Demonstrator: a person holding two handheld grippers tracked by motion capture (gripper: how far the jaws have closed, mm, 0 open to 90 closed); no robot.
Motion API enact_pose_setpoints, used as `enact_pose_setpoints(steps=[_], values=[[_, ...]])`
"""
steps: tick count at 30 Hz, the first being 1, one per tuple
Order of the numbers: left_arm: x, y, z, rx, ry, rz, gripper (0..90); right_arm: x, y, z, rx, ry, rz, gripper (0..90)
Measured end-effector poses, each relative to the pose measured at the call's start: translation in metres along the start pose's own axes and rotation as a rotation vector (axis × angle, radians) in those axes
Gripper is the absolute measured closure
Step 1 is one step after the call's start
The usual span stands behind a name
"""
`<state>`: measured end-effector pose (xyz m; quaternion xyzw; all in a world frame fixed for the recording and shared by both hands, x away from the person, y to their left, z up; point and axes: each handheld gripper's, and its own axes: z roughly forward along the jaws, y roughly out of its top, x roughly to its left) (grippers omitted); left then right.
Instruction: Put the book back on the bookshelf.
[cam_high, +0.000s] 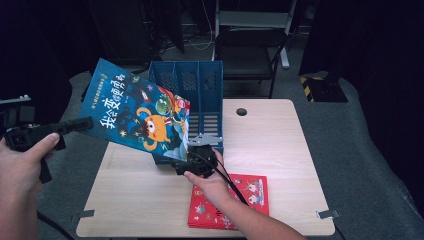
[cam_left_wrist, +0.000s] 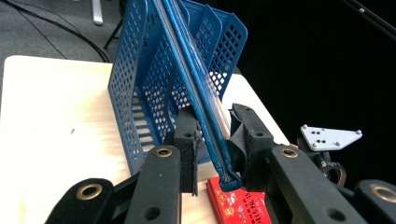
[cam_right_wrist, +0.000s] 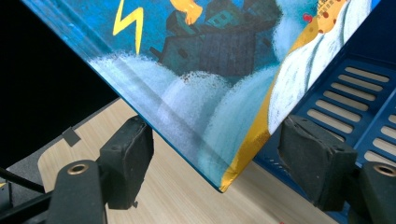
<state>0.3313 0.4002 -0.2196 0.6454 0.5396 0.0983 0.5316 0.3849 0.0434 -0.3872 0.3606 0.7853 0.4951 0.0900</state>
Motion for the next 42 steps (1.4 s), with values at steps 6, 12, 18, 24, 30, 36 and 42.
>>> enact_pose_setpoints(steps=[6, 12, 18, 24, 30, 36, 42], values=[[-0.002, 0.007, -0.002, -0.001, 0.015, -0.002, 73.2, 0.001, 0.005, 0.004, -0.002, 0.009, 0.007, 26.6], [0.000, 0.009, -0.004, 0.000, 0.028, -0.003, 73.3, 0.003, 0.006, 0.011, -0.002, 0.018, 0.008, 27.0], [0.005, 0.008, -0.006, -0.009, 0.044, -0.014, 73.4, 0.006, 0.005, 0.020, -0.008, 0.032, 0.016, 27.3], [0.013, 0.004, -0.005, -0.008, 0.050, -0.025, 73.4, 0.007, 0.002, 0.029, 0.002, 0.037, 0.009, 28.1], [0.021, 0.004, -0.004, -0.016, 0.055, -0.040, 73.5, 0.006, 0.002, 0.035, 0.000, 0.033, 0.002, 28.5], [0.023, 0.005, -0.003, -0.018, 0.068, -0.048, 73.6, 0.006, 0.003, 0.042, 0.005, 0.041, -0.009, 29.0], [0.021, 0.008, -0.001, -0.013, 0.081, -0.045, 73.7, 0.005, 0.002, 0.046, 0.005, 0.043, 0.003, 29.5]])
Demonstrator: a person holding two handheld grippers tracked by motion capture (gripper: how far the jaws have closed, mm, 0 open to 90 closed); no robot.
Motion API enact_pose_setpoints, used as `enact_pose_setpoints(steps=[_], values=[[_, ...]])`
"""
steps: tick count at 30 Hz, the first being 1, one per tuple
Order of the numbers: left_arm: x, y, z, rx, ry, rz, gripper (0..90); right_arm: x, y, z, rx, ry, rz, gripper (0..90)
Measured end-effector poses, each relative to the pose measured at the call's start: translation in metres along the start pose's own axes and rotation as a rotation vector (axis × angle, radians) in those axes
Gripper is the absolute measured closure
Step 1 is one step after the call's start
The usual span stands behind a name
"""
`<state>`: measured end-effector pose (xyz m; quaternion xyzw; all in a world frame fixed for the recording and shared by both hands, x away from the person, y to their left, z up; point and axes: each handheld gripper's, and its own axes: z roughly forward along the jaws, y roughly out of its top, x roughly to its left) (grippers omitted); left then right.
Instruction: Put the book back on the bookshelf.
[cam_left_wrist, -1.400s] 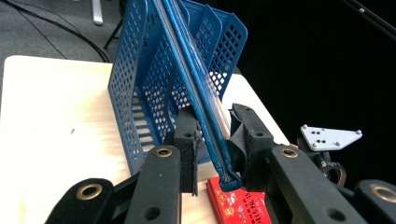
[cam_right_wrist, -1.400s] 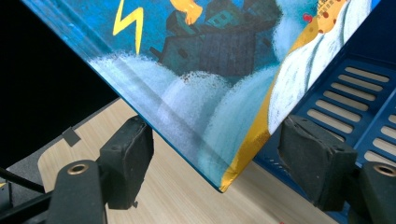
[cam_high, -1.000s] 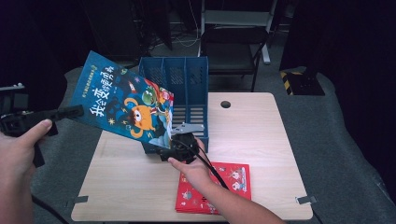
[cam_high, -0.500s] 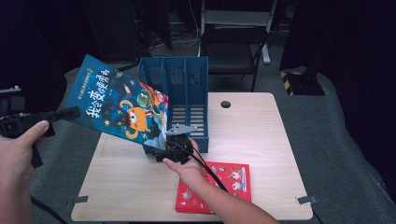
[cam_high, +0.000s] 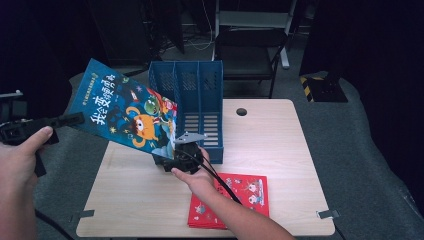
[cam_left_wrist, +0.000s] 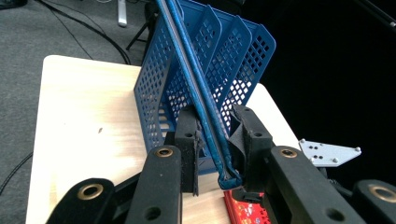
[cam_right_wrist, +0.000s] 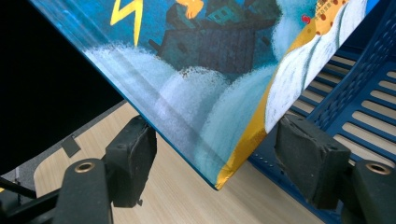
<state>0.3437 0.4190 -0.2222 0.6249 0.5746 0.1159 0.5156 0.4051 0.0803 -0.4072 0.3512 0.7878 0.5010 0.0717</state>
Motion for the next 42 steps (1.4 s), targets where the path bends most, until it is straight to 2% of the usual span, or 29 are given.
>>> enact_pose_setpoints(steps=[15, 19, 21, 24, 25, 30, 31, 34, 35, 42], values=[[-0.012, 0.005, 0.000, 0.005, 0.032, 0.028, 74.5, 0.001, -0.004, 0.010, 0.001, 0.012, -0.015, 31.7], [-0.017, 0.007, 0.000, -0.004, 0.038, 0.020, 75.0, 0.002, -0.004, 0.010, 0.000, 0.012, -0.004, 31.7], [-0.019, 0.008, 0.000, 0.005, 0.041, 0.037, 75.3, 0.002, -0.004, 0.011, 0.001, 0.017, -0.005, 31.9], [-0.023, 0.010, 0.002, 0.004, 0.050, 0.025, 75.6, 0.003, -0.004, 0.013, 0.000, 0.018, -0.004, 32.4], [-0.023, 0.011, 0.002, 0.006, 0.053, 0.038, 75.7, 0.002, -0.004, 0.013, 0.000, 0.018, -0.004, 32.4], [-0.028, 0.015, 0.006, 0.013, 0.065, 0.049, 76.0, 0.001, -0.005, 0.016, 0.002, 0.018, -0.008, 32.9], [-0.030, 0.015, 0.007, 0.011, 0.068, 0.038, 76.1, 0.001, -0.005, 0.017, 0.003, 0.017, -0.004, 32.9], [-0.033, 0.017, 0.008, 0.013, 0.072, 0.044, 76.4, 0.000, -0.005, 0.018, 0.003, 0.019, -0.002, 33.2], [-0.033, 0.018, 0.009, 0.019, 0.074, 0.058, 76.5, 0.000, -0.006, 0.019, 0.003, 0.019, -0.004, 33.3], [-0.039, 0.022, 0.011, 0.023, 0.090, 0.061, 77.3, 0.001, -0.006, 0.023, 0.007, 0.024, -0.008, 34.2]])
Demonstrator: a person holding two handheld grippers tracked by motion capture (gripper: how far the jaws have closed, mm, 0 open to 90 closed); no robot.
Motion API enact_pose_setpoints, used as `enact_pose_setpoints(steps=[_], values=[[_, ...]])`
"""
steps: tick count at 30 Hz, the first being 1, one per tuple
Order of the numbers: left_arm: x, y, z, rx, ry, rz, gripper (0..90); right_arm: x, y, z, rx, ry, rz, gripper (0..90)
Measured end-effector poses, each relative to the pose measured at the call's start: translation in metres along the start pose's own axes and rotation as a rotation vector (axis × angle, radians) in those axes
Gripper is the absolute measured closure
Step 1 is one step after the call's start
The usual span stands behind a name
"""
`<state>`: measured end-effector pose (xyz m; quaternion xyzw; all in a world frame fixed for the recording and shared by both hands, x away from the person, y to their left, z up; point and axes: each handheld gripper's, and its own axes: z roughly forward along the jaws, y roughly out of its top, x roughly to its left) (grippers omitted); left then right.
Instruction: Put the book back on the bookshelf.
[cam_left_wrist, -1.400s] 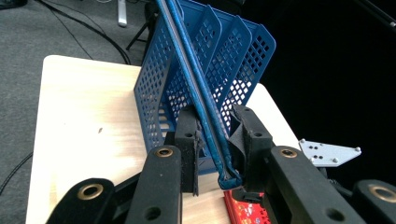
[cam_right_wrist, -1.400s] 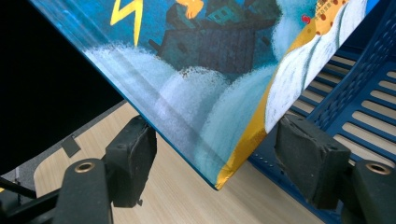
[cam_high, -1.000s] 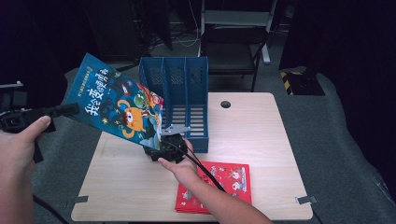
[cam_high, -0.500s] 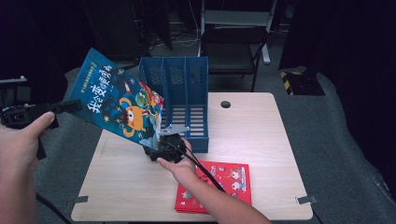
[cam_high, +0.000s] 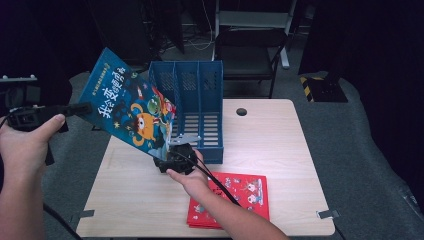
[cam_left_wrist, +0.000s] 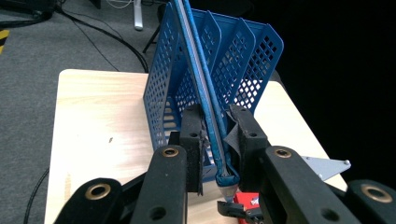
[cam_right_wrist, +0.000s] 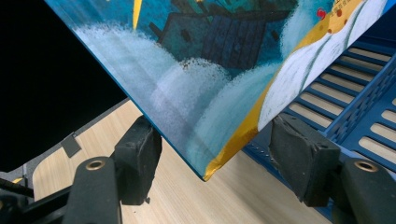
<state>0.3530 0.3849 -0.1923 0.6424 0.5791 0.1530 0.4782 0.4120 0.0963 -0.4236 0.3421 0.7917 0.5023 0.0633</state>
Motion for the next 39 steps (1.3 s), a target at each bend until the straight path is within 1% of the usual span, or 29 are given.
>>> enact_pose_setpoints(steps=[2, 3, 4, 5, 6, 7, 9, 13, 15, 17, 18, 20, 21, 22, 26, 28, 29, 33, 34, 36, 38, 39], values=[[-0.002, 0.001, 0.000, -0.001, 0.005, -0.005, 77.5, 0.000, 0.000, 0.000, 0.001, 0.004, 0.007, 34.2], [-0.002, 0.002, 0.000, 0.002, 0.008, 0.004, 77.5, 0.000, 0.000, 0.001, 0.001, 0.006, 0.006, 34.3], [-0.003, 0.003, 0.000, 0.002, 0.010, 0.004, 77.5, 0.001, 0.001, 0.001, 0.003, 0.005, 0.007, 34.4], [-0.003, 0.003, 0.001, 0.000, 0.008, 0.007, 77.7, 0.001, 0.001, 0.001, 0.003, 0.006, 0.006, 34.5], [-0.004, 0.004, 0.001, 0.000, 0.014, -0.001, 77.7, 0.000, 0.001, 0.002, 0.001, 0.007, -0.002, 34.6], [-0.005, 0.005, 0.001, -0.002, 0.014, 0.006, 77.8, 0.000, 0.001, 0.002, 0.001, 0.007, -0.002, 34.7], [-0.006, 0.006, 0.002, 0.001, 0.016, 0.008, 77.9, 0.000, 0.002, 0.002, 0.004, 0.009, 0.008, 34.7], [-0.008, 0.009, 0.003, 0.004, 0.016, 0.003, 78.3, -0.002, 0.003, 0.003, -0.005, 0.008, -0.006, 34.9], [-0.009, 0.010, 0.004, 0.000, 0.018, 0.008, 78.4, -0.002, 0.004, 0.003, 0.002, 0.009, 0.003, 35.1], [-0.011, 0.012, 0.003, 0.006, 0.019, 0.001, 78.5, -0.002, 0.005, 0.003, 0.001, 0.008, -0.009, 35.3], [-0.011, 0.013, 0.004, 0.003, 0.019, 0.005, 78.6, -0.002, 0.006, 0.003, 0.001, 0.010, -0.012, 35.4], [-0.012, 0.014, 0.004, 0.001, 0.021, 0.002, 78.8, -0.002, 0.007, 0.004, 0.001, 0.009, -0.007, 35.6], [-0.013, 0.015, 0.004, 0.001, 0.023, 0.005, 78.9, -0.002, 0.007, 0.004, 0.000, 0.007, -0.019, 35.6], [-0.013, 0.016, 0.004, 0.003, 0.024, 0.007, 79.0, -0.002, 0.008, 0.005, 0.001, 0.007, -0.010, 35.6], [-0.015, 0.017, 0.005, 0.000, 0.027, 0.011, 79.5, -0.001, 0.008, 0.007, 0.005, 0.008, -0.012, 35.8], [-0.015, 0.018, 0.006, 0.004, 0.031, 0.006, 79.7, -0.001, 0.008, 0.008, 0.002, 0.010, -0.016, 35.9], [-0.015, 0.018, 0.006, 0.007, 0.031, 0.006, 79.8, -0.001, 0.008, 0.009, 0.007, 0.009, -0.009, 35.9], [-0.014, 0.019, 0.008, 0.008, 0.037, -0.001, 80.0, -0.002, 0.009, 0.010, 0.009, 0.008, -0.007, 35.9], [-0.014, 0.019, 0.008, 0.003, 0.041, -0.007, 80.0, -0.003, 0.009, 0.010, 0.006, 0.007, -0.015, 35.9], [-0.013, 0.020, 0.008, 0.007, 0.045, -0.017, 79.9, -0.003, 0.009, 0.011, 0.004, 0.009, -0.015, 36.0], [-0.011, 0.021, 0.007, 0.010, 0.046, -0.014, 79.9, -0.002, 0.010, 0.011, 0.004, 0.011, -0.011, 36.1], [-0.011, 0.021, 0.007, 0.015, 0.050, -0.026, 79.9, -0.002, 0.010, 0.011, 0.007, 0.011, -0.012, 36.2]])
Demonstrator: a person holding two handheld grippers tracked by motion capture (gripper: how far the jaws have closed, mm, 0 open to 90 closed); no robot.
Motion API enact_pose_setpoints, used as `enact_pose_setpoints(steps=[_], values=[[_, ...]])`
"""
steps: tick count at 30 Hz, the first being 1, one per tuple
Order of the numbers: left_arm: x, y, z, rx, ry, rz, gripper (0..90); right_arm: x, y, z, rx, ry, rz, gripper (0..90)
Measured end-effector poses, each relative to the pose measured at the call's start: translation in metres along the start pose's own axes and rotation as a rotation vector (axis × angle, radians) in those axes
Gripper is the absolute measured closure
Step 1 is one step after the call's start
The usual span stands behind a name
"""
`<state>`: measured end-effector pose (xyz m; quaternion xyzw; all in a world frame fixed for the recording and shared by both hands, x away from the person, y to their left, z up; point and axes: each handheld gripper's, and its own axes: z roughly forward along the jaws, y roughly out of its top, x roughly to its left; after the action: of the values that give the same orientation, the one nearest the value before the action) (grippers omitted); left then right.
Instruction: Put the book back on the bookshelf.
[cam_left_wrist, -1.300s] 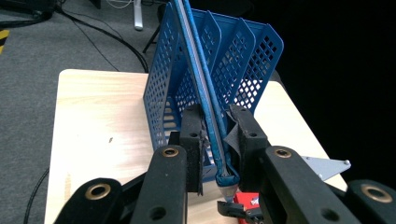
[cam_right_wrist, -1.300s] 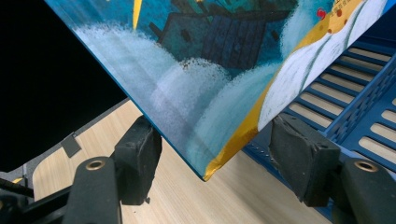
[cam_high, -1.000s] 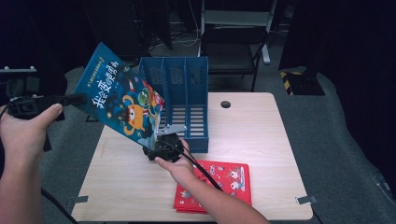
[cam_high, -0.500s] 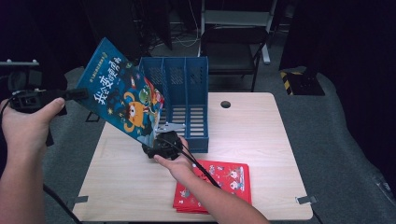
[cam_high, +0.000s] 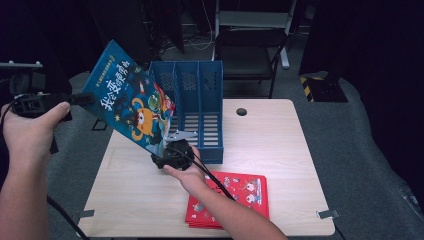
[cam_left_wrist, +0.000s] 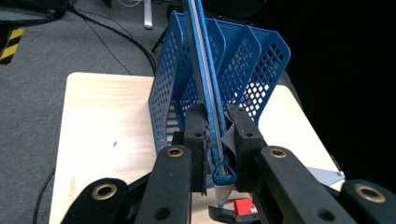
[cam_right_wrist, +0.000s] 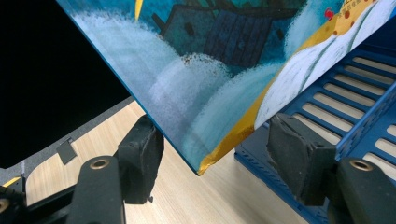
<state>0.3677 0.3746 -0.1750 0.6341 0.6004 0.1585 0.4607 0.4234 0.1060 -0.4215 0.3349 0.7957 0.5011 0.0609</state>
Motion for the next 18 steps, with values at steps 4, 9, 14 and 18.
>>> enact_pose_setpoints(steps=[4, 9, 14, 18], values=[[0.001, 0.001, 0.000, -0.004, 0.005, -0.005, 80.0, 0.000, 0.002, 0.002, 0.002, 0.001, -0.004, 36.4], [0.002, 0.002, 0.003, 0.001, 0.002, -0.017, 80.3, -0.002, 0.003, 0.004, -0.001, -0.004, -0.010, 36.5], [-0.001, 0.005, 0.009, 0.011, -0.004, -0.027, 81.1, -0.006, 0.002, 0.006, 0.005, -0.014, -0.008, 36.5], [-0.005, 0.007, 0.013, 0.009, -0.012, -0.027, 81.7, -0.009, 0.003, 0.007, 0.006, -0.027, -0.008, 36.6]])
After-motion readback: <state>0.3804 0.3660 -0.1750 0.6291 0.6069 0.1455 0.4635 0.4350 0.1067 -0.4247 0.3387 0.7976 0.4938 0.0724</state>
